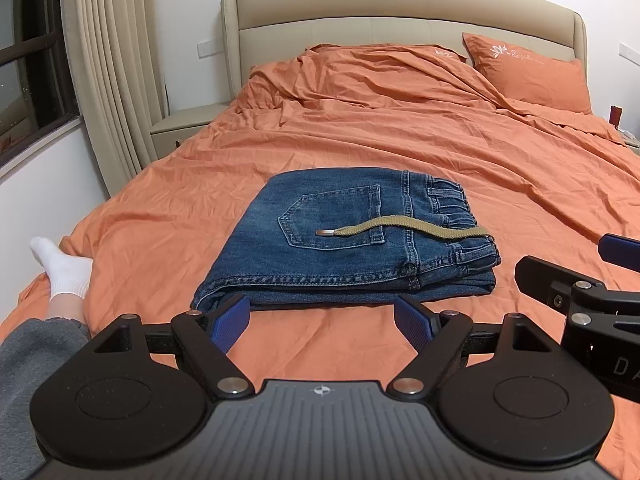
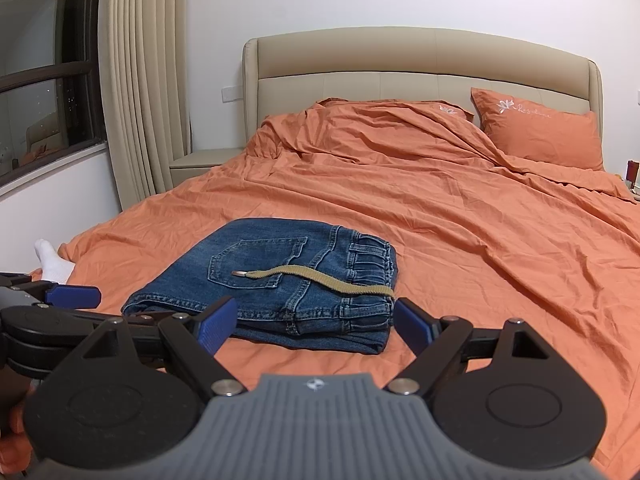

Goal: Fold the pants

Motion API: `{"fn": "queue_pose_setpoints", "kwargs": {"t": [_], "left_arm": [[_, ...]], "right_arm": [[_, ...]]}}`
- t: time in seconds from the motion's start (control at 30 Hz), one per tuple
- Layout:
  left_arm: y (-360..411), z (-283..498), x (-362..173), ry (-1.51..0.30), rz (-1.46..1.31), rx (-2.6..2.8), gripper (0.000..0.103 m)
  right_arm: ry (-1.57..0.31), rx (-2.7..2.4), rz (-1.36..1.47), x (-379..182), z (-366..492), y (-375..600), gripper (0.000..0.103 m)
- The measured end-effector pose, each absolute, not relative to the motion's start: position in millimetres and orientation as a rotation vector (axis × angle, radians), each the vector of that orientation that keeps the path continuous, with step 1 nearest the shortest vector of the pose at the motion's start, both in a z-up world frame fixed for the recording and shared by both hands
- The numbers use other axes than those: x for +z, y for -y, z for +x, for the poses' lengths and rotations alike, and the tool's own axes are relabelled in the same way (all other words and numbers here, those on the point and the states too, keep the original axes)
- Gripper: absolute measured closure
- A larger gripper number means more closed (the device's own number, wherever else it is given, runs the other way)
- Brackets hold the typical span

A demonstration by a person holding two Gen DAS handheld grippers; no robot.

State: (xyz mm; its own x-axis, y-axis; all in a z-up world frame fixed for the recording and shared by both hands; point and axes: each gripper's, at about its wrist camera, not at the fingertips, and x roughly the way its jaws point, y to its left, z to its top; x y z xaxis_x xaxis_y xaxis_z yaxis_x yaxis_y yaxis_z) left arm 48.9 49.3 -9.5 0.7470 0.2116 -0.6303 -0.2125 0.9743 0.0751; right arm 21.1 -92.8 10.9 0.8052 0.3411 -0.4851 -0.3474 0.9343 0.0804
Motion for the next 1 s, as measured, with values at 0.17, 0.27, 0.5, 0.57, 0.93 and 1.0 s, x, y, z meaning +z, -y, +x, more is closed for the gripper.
{"fn": "queue_pose_setpoints", "kwargs": {"t": [0.17,0.27,0.5,0.57,0.93,1.0], "left_arm": [[-48.5,48.6,-9.0,-0.689,-0.002,0.233,0.008],[-47.5,49.1,-8.3,-0.693,-0.002,0.229,0.008],[-45.8,48.9,-5.2,-0.687,0.010,0.233,0.008],[-46.2,48.9,-5.3,-0.685,0.011,0.230,0.008],[-48.0,48.4,-3.2,-0.674,0.015,0.218,0.008],[-46.9,47.7,-3.4,-0.670,0.021,0.208,0.008]], "right_arm": [[-0.516,0.367,-0.012,11.3,20.4,93.8,0.021],[-0.515,0.366,-0.012,10.8,20.3,94.8,0.021],[-0.513,0.366,-0.012,10.6,20.3,95.6,0.021],[-0.513,0.366,-0.011,10.4,20.1,96.0,0.021],[-0.533,0.363,-0.013,9.5,21.7,99.3,0.021],[-0.549,0.362,-0.011,7.8,23.0,100.5,0.021]]}}
